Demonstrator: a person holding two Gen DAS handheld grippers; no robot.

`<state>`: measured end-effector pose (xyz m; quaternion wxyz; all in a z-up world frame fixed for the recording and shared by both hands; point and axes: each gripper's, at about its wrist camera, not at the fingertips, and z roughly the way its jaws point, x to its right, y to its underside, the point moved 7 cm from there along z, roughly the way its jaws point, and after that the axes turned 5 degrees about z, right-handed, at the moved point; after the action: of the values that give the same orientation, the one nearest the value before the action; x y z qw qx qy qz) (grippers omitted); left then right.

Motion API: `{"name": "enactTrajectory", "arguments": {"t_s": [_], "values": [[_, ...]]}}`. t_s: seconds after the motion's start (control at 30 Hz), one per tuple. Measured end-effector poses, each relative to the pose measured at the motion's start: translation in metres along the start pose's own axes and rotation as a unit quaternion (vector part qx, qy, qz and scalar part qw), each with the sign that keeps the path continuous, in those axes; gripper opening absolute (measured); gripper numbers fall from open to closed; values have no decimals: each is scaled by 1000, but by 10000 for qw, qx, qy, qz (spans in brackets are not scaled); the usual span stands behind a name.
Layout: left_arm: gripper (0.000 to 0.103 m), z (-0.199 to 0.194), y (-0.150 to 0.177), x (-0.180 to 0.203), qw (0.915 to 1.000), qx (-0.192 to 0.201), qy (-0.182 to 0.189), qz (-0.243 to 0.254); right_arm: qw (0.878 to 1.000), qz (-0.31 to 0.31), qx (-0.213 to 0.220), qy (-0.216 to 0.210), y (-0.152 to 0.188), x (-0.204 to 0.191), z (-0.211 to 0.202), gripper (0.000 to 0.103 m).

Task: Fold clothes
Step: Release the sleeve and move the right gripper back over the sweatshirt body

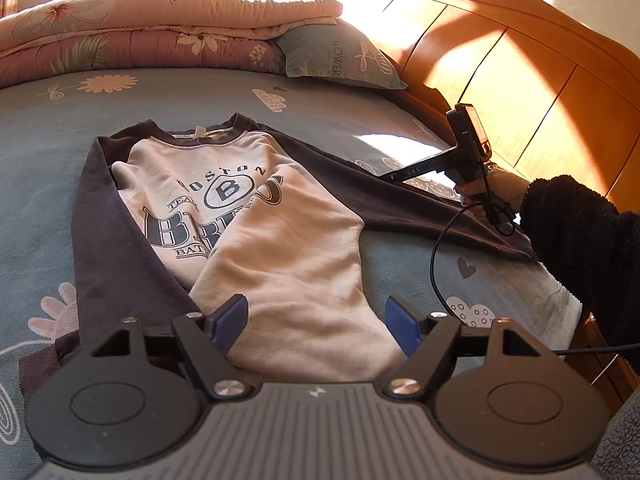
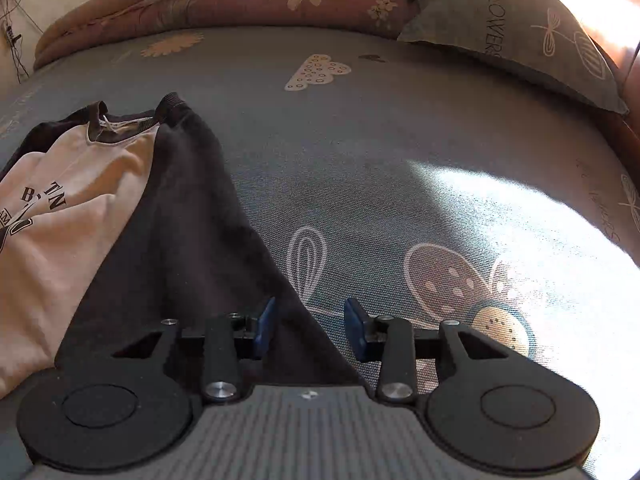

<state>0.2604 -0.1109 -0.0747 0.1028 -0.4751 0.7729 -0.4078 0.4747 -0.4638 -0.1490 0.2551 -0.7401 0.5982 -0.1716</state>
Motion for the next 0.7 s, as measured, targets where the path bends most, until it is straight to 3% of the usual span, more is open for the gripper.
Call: {"name": "enactTrajectory", "arguments": {"t_s": [0.1, 0.3, 0.37, 0.43, 0.63, 0.7], "values": [[76, 5, 2, -1, 10000, -41, 33, -30, 9995, 153, 130, -264, 4, -3, -4, 5], [76, 5, 2, 2, 9999, 17, 112, -27, 9919, 864, 616, 700, -6, 18, -12, 6], [76, 4, 2, 1, 9999, 36, 122, -27, 9877, 1298, 652, 582, -5, 20, -23, 18], [76, 4, 2, 0, 9999, 45, 87, -26, 9830, 1667, 668, 391, -1, 16, -35, 44], [76, 6, 5, -5, 9999, -3, 72, -151, 9672, 2529, -56, 219, 38, 12, -25, 57], [76, 5, 5, -5, 9998, -31, 17, -173, 9617, 2710, 112, 384, 35, 31, -28, 57]]}}
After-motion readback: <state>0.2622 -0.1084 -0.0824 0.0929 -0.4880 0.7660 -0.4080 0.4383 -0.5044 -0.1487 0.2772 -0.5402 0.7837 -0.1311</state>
